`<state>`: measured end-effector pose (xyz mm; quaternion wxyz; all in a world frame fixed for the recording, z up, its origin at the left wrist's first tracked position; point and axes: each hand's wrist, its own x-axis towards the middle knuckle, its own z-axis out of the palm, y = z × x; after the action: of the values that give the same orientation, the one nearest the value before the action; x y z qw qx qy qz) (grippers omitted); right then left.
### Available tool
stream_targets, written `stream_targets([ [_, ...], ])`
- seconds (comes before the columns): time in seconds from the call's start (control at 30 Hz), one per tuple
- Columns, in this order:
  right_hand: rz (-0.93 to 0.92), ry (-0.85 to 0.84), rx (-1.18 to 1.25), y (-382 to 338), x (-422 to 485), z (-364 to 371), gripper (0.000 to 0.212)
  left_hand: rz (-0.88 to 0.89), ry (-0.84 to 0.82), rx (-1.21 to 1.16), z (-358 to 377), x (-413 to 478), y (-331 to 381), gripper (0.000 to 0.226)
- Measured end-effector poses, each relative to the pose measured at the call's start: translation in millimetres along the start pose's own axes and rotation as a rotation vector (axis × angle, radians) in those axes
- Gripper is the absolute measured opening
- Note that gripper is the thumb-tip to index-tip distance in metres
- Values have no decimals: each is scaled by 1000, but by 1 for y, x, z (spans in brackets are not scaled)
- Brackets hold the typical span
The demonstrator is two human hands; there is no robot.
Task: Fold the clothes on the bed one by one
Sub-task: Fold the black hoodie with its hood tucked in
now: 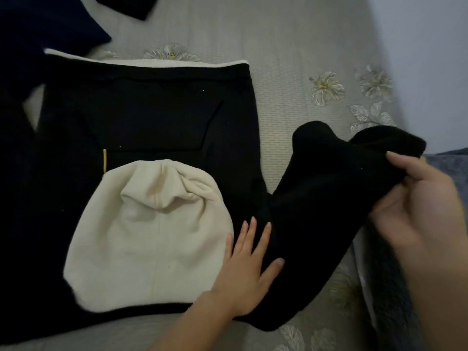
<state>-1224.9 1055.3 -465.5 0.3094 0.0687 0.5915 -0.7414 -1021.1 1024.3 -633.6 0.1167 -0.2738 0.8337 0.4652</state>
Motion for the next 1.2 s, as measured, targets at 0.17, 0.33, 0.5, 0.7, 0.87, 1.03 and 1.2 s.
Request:
stream_targets([
  [0.17, -343, 19, -108, 24, -7, 53, 69, -143, -148, -742, -11, -10, 6, 67],
  [0.33, -629, -440, -776, 79, 5, 140, 64, -270, -96, -1569, -36, -20, 6, 45],
  [0.5, -165, -1024, -1414, 144, 17, 164, 45, -411, 9, -1770, -37, -35, -10, 48],
  [0.7, -365, -744, -1679, 167, 31, 84, 57, -503, -26, -1751, -44, -50, -41, 62],
  [0.87, -424, -765, -1961, 186, 25, 38, 66, -489, 149, -1409, -54, -46, -39, 24],
  [1.03, -459, -664, -1982, 200, 21, 24, 68, -323, 755, -433, -69, -46, -47, 29],
  [1.2, -573, -623, -1896, 220, -3, 22, 67, -166, 736, 372, -112, -18, -88, 60],
])
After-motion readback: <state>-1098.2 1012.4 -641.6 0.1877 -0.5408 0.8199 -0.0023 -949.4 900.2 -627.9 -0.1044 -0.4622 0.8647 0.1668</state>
